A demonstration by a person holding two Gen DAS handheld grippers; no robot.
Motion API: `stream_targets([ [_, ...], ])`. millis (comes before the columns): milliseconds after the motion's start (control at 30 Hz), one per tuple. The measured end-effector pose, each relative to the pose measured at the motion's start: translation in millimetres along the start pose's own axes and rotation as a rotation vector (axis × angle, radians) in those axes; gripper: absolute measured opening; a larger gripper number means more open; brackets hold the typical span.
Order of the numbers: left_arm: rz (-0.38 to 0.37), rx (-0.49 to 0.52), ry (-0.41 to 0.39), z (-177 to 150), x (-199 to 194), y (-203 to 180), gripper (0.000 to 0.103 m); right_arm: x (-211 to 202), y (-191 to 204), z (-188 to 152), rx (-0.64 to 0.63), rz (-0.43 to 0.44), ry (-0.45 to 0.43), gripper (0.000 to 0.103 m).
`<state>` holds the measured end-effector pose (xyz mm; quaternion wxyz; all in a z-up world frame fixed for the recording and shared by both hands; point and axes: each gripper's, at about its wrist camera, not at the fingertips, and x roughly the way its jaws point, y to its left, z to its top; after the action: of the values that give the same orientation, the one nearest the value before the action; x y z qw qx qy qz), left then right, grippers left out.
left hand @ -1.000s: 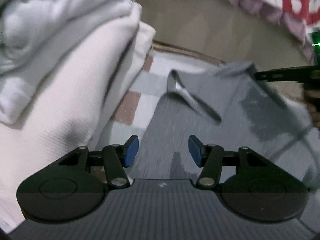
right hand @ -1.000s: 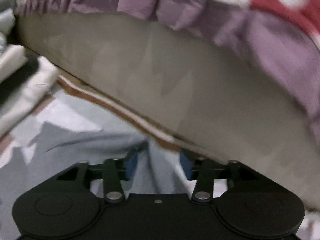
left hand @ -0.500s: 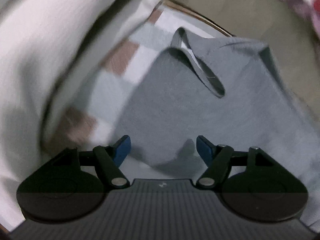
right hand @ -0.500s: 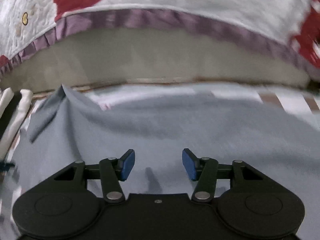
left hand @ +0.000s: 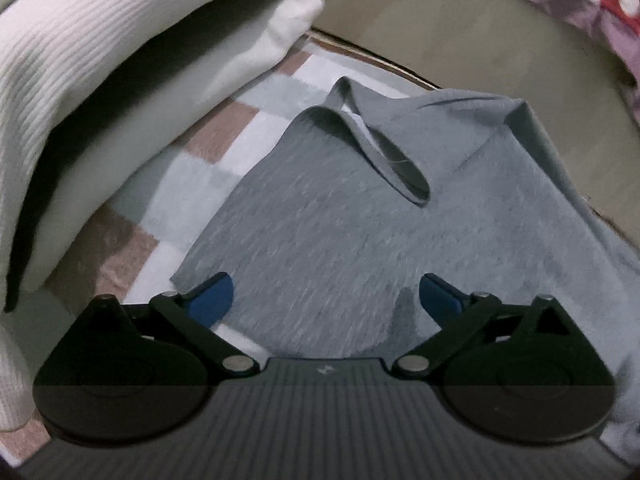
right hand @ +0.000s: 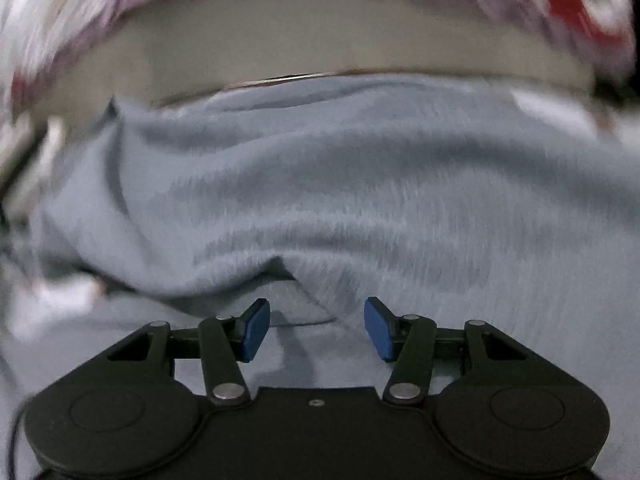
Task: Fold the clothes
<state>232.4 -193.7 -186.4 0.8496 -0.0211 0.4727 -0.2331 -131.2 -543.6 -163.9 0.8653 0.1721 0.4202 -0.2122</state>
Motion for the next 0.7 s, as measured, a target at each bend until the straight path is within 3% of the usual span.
stream_targets([
  [67, 0.02, 0.032, -0.028, -2.4, 0.7, -6.2, 0.094, 5.8, 13.2, 1.3, -0.137, -0.023, -0.006, 0.058],
  [100, 0.031, 0.049, -0.041, -3.7, 1.1, -9.3, 0.082, 8.7, 19.8, 1.9, -0.206, -0.034, -0.009, 0.06],
  [133, 0.047, 0.072, -0.055, -4.2, 1.5, -12.5, 0.053, 11.6, 26.4, 2.5, -0.274, -0.046, -0.012, 0.062],
  [167, 0.071, 0.103, -0.067, -4.0, 2.0, -16.1, 0.037, 14.5, 33.1, 3.1, -0.343, -0.057, -0.014, 0.065],
  [200, 0.082, 0.125, -0.072, -3.6, 2.6, -18.2, 0.0, 19.7, 35.6, 4.1, -0.39, -0.066, -0.019, 0.065],
  [267, 0.08, 0.135, -0.096, -2.4, -2.0, -19.0, 0.0, 29.2, 30.9, 12.2, -0.407, -0.079, -0.026, 0.061],
  [333, 0.151, 0.211, -0.197, -1.1, -19.5, -27.0, 0.0, 27.2, 21.7, 22.7, -0.353, -0.081, -0.046, 0.031],
  [367, 0.194, 0.276, -0.279, 0.8, -34.2, -33.5, 0.0, 26.2, 17.1, 27.9, -0.326, -0.082, -0.055, 0.009],
  [433, 0.241, 0.355, -0.417, 8.3, -65.1, -40.7, 0.0, 24.1, 7.9, 38.4, -0.272, -0.085, -0.075, 0.006],
  [467, 0.235, 0.336, -0.44, 14.6, -77.2, -38.3, 0.0, 23.1, 3.3, 43.6, -0.245, -0.086, -0.084, 0.005],
  [567, 0.17, 0.22, -0.402, 28.6, -92.8, -21.7, 0.0, 20.1, -10.5, 59.3, -0.163, -0.089, -0.113, 0.004],
  [700, 0.039, 0.09, -0.188, 24.1, -66.3, -2.3, 0.004, 16.0, -29.0, 80.2, -0.054, -0.093, -0.151, 0.003],
])
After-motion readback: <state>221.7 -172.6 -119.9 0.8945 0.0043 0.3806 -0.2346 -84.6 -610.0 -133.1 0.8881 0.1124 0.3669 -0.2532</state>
